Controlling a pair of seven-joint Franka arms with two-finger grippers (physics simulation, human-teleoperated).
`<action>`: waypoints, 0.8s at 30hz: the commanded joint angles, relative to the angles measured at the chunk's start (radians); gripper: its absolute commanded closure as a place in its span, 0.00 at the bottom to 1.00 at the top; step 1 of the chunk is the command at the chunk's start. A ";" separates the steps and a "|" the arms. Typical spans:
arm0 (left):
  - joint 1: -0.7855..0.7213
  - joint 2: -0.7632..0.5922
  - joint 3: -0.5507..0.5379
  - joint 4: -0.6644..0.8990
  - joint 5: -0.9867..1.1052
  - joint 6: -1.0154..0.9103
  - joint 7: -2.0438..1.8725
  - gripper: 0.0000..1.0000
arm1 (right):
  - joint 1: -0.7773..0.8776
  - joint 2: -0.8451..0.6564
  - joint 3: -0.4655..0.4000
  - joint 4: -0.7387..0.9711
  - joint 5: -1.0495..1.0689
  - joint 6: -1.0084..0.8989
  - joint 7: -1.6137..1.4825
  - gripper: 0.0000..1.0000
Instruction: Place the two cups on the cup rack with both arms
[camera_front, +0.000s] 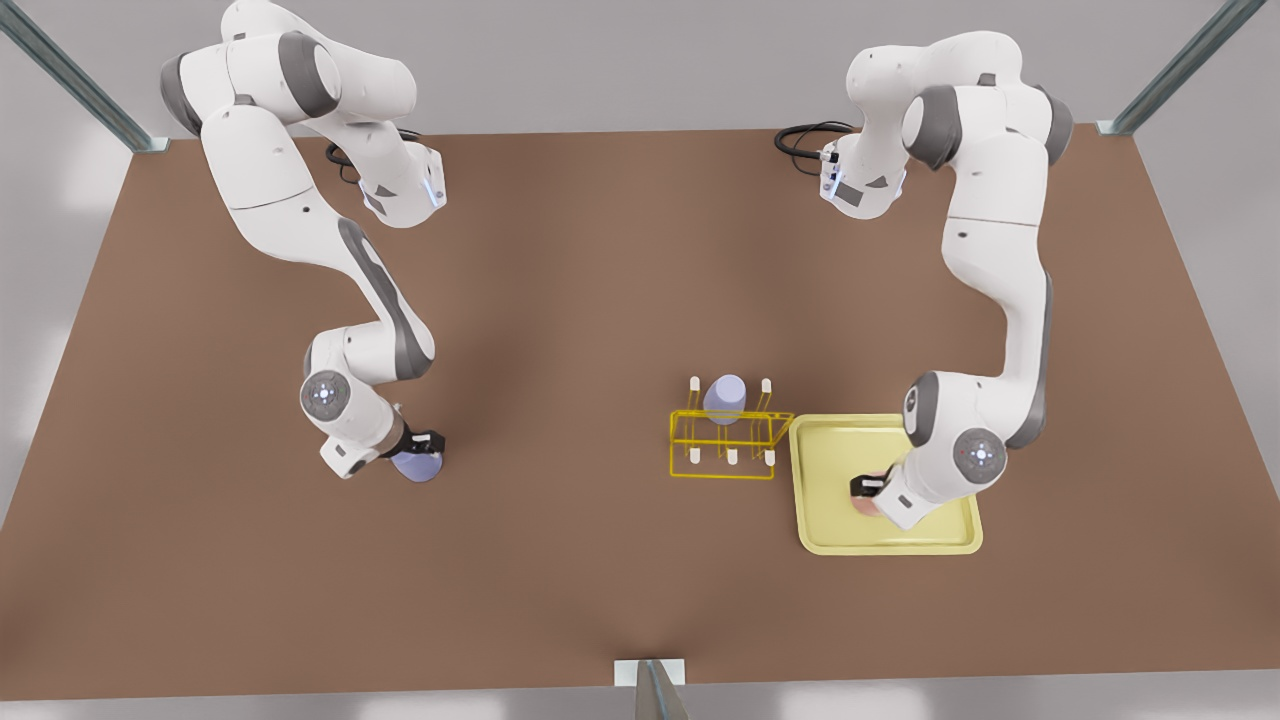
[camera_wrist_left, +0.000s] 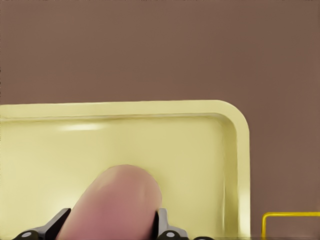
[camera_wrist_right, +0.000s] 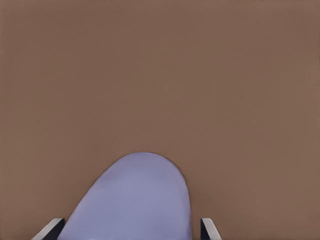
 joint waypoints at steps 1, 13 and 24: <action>0.001 -0.009 -0.011 0.044 -0.018 -0.171 -0.041 0.16 | -0.001 -0.001 0.000 -0.004 0.002 0.052 0.019 0.00; -0.042 -0.010 -0.214 0.317 -0.013 -0.453 -0.323 0.16 | -0.004 0.001 0.003 0.011 0.002 0.046 0.013 0.05; -0.098 0.040 -0.227 0.308 -0.010 -0.444 -0.330 0.08 | 0.000 0.013 0.002 0.011 0.000 0.042 0.002 0.08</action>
